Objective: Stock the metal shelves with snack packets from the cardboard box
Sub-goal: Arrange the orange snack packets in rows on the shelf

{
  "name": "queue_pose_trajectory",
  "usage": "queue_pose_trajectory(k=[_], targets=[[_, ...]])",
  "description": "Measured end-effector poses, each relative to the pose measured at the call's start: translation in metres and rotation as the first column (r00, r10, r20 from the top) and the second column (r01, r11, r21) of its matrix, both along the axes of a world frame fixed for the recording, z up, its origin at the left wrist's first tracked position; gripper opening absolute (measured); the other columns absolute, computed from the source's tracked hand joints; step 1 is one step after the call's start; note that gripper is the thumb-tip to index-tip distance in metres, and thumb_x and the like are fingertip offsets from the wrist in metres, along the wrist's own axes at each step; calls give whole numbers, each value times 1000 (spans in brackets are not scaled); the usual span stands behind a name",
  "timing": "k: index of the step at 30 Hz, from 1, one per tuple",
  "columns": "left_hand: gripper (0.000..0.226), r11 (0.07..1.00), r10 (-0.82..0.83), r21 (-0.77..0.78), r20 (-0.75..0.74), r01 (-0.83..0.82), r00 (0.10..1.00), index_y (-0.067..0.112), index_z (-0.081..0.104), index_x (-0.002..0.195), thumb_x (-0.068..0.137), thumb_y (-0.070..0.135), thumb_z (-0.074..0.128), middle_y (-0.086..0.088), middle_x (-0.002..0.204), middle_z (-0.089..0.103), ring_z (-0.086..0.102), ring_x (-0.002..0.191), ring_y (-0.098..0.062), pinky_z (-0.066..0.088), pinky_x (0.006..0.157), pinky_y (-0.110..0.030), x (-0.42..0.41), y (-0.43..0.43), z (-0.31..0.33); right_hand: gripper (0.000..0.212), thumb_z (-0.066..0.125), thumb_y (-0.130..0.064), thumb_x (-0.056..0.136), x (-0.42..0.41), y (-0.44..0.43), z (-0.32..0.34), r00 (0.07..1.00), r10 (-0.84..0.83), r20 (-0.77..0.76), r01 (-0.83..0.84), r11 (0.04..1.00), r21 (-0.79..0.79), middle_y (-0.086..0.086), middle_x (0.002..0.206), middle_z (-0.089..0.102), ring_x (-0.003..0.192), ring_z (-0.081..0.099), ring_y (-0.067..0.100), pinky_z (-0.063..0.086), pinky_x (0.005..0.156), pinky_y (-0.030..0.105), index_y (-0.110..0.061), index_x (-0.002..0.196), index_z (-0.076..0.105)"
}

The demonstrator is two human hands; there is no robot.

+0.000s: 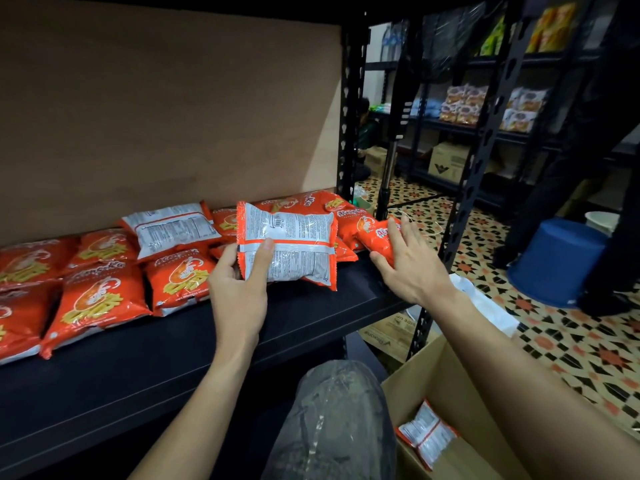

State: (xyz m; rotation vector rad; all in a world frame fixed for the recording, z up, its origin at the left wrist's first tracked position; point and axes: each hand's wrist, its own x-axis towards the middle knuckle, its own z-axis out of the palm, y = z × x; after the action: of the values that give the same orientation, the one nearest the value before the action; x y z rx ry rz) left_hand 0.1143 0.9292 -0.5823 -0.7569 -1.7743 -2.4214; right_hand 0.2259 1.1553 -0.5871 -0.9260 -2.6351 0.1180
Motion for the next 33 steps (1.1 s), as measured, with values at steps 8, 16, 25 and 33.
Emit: queue_pose_trajectory(k=[8,16,25,33], targets=[[15,1000,10,-14,1,-10,1000,22,70,102,91,32,67,12,96,74,69,91,-4,51,74,-15,0,0,1,66,33,-45,103,0,2,19,995,-7,97,11,999,-40,16,164,13,146,25,34,27,117,46,-14,158,13],[15,1000,5,-18,-12,-6,1000,23,70,103,92,32,67,13,95,74,69,91,-4,52,75,-17,1,0,3,69,32,-48,102,-3,-7,7,997,-28,76,28,1000,5,16,165,8,152,14,31,14,122,51,-14,158,11],[20,999,-36,-14,-59,35,998,17,70,111,94,26,66,6,106,74,68,102,-9,53,87,-26,-6,-7,10,74,23,-60,102,1,-7,19,999,-48,26,50,996,-71,9,167,-4,154,-6,24,-6,121,47,-19,159,1],[31,899,-437,-110,-184,423,881,28,71,101,72,21,76,-1,109,71,64,109,-17,46,95,-38,-33,-22,34,41,40,-42,104,0,-50,60,788,-68,-612,-301,824,-479,3,110,69,101,62,16,44,85,34,-13,112,69]])
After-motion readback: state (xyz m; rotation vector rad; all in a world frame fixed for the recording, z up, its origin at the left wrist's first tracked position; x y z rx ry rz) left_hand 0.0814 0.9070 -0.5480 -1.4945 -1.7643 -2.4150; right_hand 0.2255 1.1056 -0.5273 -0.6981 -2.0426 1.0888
